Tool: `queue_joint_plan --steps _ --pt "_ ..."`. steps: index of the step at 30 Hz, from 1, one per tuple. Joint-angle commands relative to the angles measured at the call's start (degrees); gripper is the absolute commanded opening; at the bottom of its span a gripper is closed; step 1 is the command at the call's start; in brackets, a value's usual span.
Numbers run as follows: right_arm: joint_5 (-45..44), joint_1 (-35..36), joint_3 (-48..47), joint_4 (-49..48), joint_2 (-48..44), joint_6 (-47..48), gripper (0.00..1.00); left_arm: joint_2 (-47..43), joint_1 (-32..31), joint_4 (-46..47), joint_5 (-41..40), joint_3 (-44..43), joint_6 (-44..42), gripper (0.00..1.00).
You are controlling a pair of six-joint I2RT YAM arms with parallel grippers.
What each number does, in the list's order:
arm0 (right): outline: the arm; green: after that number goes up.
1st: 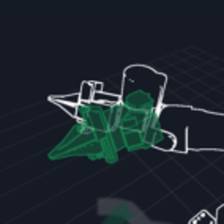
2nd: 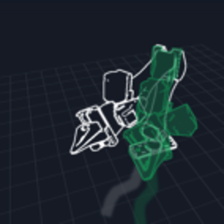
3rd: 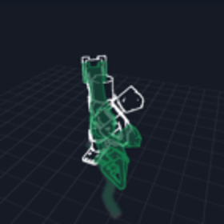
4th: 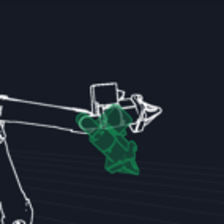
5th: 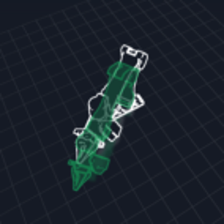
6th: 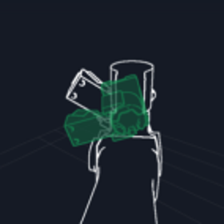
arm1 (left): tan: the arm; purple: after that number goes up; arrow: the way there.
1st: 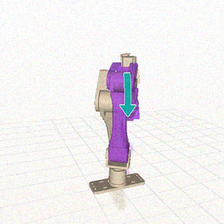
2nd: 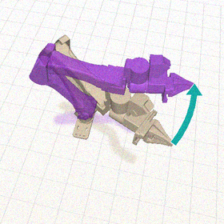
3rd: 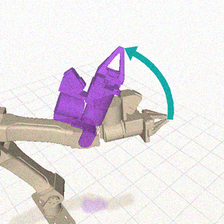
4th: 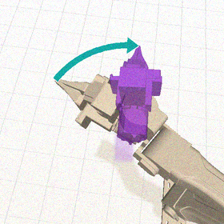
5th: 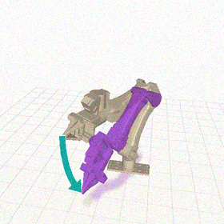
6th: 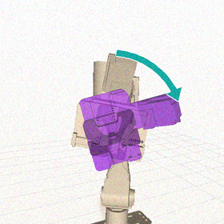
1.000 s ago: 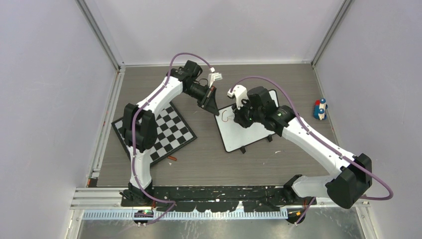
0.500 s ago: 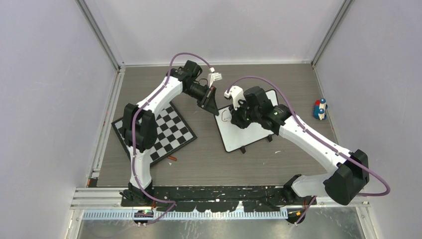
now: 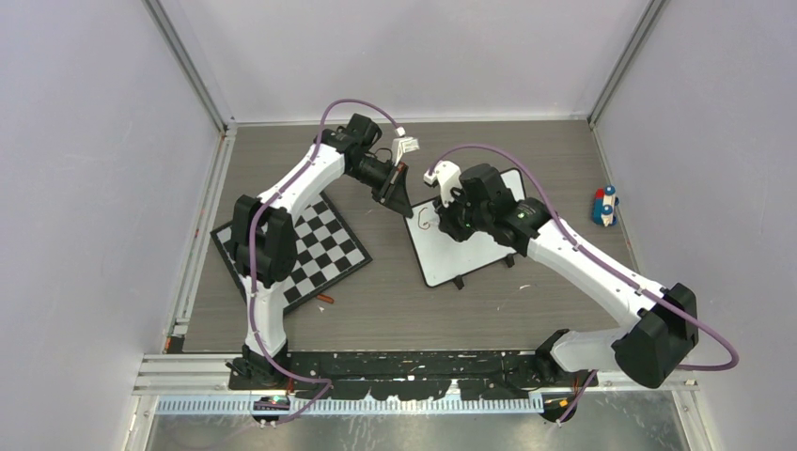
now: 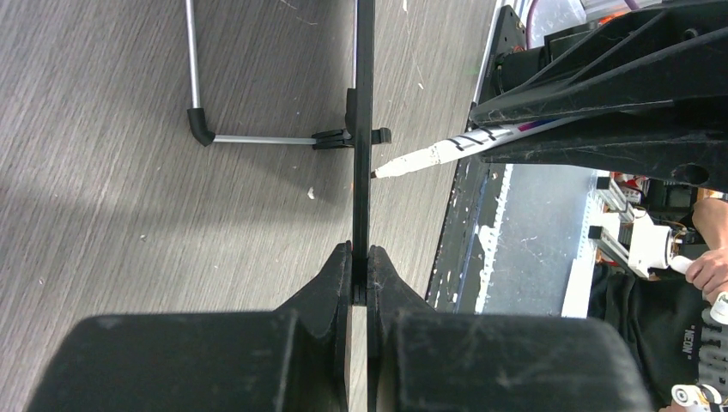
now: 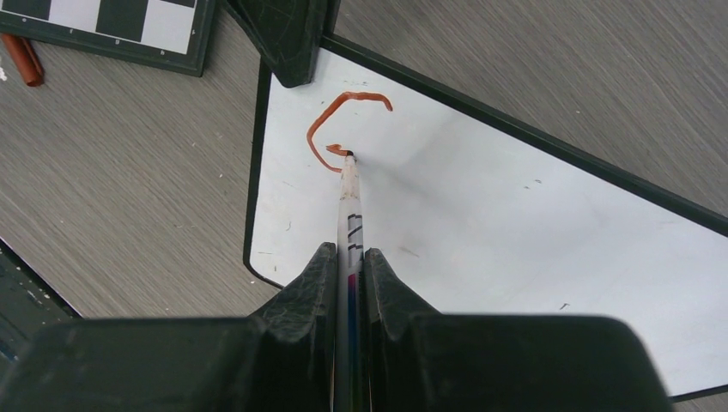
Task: Write a sentence on the whiteboard
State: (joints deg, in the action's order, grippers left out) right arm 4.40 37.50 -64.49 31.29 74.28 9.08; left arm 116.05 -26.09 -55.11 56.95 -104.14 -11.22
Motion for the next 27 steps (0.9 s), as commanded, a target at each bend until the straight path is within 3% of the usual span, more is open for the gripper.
queue_joint_plan --steps 1,6,27 --pt "-4.2 -0.6 -1.9 -3.1 -1.3 0.0 0.0 0.1 -0.8 -2.5 0.5 -0.7 -0.8 0.0" --pt "-6.9 -0.6 -2.1 -3.0 -1.8 0.3 0.0 -0.1 -0.9 -2.5 0.3 -0.6 -0.8 0.0" --pt "2.0 -0.5 -1.2 4.9 -0.7 3.0 0.0 0.6 -0.8 -2.6 0.4 -1.2 -1.0 0.0"
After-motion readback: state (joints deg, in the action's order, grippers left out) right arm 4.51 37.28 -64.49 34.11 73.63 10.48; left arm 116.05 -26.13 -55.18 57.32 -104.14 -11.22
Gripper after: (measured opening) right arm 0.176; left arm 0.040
